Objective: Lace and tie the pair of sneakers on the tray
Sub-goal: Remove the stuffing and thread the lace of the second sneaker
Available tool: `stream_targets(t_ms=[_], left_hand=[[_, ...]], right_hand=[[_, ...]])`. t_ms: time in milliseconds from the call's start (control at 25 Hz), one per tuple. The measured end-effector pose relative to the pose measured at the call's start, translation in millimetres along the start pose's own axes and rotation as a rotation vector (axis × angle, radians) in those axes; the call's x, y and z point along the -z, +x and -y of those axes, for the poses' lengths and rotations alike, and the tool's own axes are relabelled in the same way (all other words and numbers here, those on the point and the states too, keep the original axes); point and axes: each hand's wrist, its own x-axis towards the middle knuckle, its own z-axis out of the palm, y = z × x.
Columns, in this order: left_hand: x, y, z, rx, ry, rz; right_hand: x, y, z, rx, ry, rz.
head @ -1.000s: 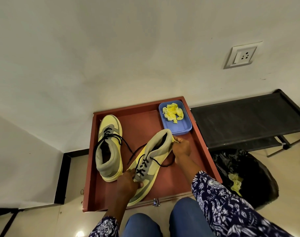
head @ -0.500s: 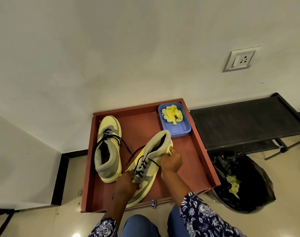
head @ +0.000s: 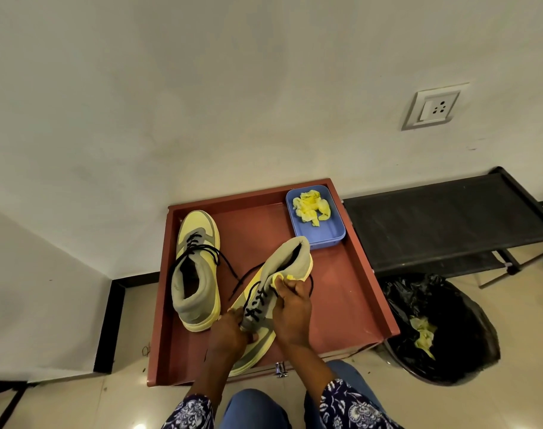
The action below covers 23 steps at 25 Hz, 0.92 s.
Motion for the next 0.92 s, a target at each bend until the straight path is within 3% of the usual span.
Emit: stream_targets(t_ms=[240,680,920], left_hand=[[-0.7,-1.0,0.8,-0.003,-0.026,-0.025],[-4.5,1.1,4.5,0.050,-0.157,-0.010],[-2.3,-0.9,2.8,0.058,-0.139,0.021]], right_hand=[[6.4,5.4,-2.7,-0.085,0.014,-0.053],[14.7,48.9,-22.5,-0.610,0.214,-0.065],[21.9,74.1,-28.0,-0.716,0.279,-0.024]])
